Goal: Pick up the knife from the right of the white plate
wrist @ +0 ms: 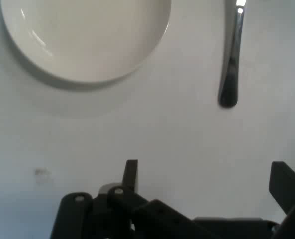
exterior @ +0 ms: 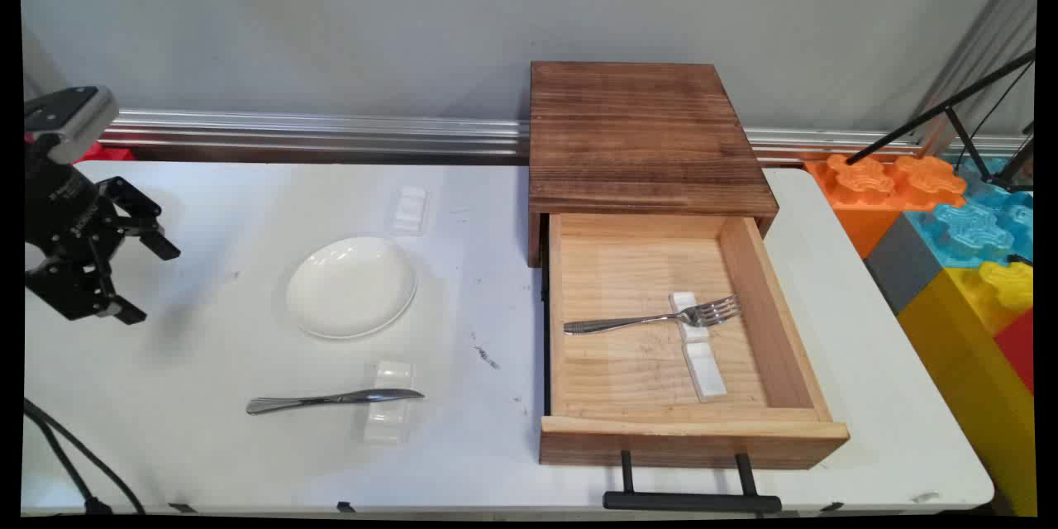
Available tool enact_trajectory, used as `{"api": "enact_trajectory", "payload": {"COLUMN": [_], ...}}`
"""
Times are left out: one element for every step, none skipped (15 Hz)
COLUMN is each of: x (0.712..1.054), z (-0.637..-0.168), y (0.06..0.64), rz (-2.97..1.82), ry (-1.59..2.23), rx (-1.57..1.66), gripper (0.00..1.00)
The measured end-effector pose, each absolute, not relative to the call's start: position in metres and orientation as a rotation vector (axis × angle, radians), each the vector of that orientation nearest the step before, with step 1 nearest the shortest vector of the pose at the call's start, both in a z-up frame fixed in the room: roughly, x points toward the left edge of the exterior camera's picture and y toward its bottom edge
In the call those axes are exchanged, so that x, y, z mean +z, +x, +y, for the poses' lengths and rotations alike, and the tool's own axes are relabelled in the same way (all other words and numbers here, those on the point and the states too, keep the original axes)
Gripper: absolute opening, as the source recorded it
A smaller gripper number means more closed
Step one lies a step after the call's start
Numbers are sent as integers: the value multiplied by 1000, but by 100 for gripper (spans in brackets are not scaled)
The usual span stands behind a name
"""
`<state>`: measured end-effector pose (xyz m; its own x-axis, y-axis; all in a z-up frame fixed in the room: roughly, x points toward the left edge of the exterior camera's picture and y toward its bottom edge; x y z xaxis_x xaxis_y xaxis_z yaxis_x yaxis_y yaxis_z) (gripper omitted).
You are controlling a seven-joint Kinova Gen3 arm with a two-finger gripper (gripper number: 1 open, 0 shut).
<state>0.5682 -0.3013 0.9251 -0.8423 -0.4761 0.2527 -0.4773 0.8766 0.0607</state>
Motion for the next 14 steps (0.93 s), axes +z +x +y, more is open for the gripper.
{"api": "enact_trajectory", "payload": {"x": [924,922,918,915,911,904,898,895,888,883,878,871,865,861], "z": [-302,-303,-304,-302,-301,-298,-296,-294,-291,-289,-288,-286,-285,-284], "y": [566,563,558,553,548,541,534,530,523,518,513,508,503,500], "rz": [-2777,-2762,-2749,-2739,-2728,-2715,-2708,-2704,-2699,-2696,-2695,-2693,-2693,-2693], "ry": [724,726,728,732,736,740,741,740,739,738,738,734,727,721], "rx": [2,-11,-28,-42,-55,-69,-78,-81,-85,-83,-78,-68,-56,-47], "gripper": [100,100,100,100,100,100,100,100,100,100,100,100,100,100]}}
